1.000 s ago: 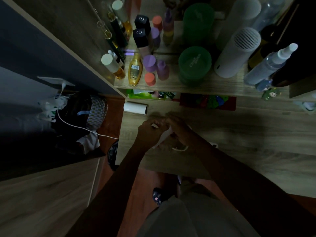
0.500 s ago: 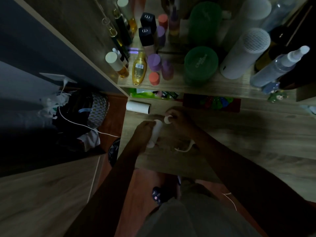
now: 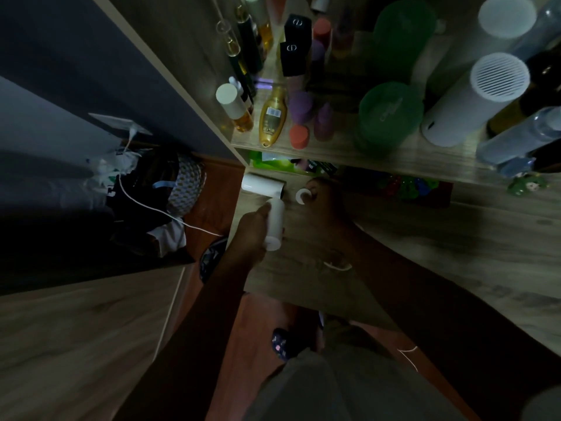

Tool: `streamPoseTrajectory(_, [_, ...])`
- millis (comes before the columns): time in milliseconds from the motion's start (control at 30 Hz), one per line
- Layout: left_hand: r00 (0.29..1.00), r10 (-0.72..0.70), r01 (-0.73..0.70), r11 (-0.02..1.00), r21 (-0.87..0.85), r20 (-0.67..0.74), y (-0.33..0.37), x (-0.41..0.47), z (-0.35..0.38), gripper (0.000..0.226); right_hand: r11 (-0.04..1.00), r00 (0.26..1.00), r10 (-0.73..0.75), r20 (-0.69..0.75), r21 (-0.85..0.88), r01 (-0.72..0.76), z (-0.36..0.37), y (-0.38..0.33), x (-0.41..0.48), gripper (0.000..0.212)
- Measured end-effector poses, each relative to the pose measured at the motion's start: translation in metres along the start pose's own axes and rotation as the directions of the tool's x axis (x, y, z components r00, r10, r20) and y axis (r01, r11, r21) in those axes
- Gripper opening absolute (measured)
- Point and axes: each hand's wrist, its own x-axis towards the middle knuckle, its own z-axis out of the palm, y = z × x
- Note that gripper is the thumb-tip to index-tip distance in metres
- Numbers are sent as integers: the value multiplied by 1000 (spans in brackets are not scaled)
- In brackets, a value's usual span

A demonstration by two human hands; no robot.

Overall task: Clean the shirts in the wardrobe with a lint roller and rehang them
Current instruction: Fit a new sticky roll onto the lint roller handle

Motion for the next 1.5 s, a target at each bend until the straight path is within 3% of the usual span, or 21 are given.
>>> streamPoseTrajectory(100, [999, 34, -34, 999, -6, 0, -4, 8, -4, 63, 998, 999, 22, -26, 62, -20, -10, -8, -14, 27])
streamPoseTrajectory(200, [998, 66, -67, 996, -64, -20, 2, 1, -5, 42, 975, 997, 46, -57, 221, -32, -21, -20, -40, 26])
streamPoseTrajectory(333, [992, 128, -123, 976, -179, 17, 5, -8, -4, 22, 907, 998, 34, 45, 419, -50, -25, -29, -77, 12])
streamPoseTrajectory(533, [975, 217, -203, 952, -227, 39, 7, -17, 0, 12, 755, 979, 150, 140, 623, -205, -27, -37, -110, 7])
streamPoseTrajectory(933, [956, 287, -263, 931, -253, 62, 4, -23, 5, 14, 834, 974, 216, -74, 532, -144, -2, -32, -113, 60])
streamPoseTrajectory(1067, [958, 286, -269, 930, -250, 32, 4, -20, 6, 32, 864, 986, 162, -26, 486, -129, -9, -35, -112, 45])
streamPoseTrajectory(1200, [957, 290, -276, 925, -262, 14, 3, -17, 7, 37, 839, 964, 204, -171, 538, -83, -8, -45, -117, 41])
streamPoseTrajectory(1500, [957, 288, -270, 923, -274, 25, 2, -17, 6, 31, 868, 995, 72, 70, 487, -97, -26, -34, -110, 40])
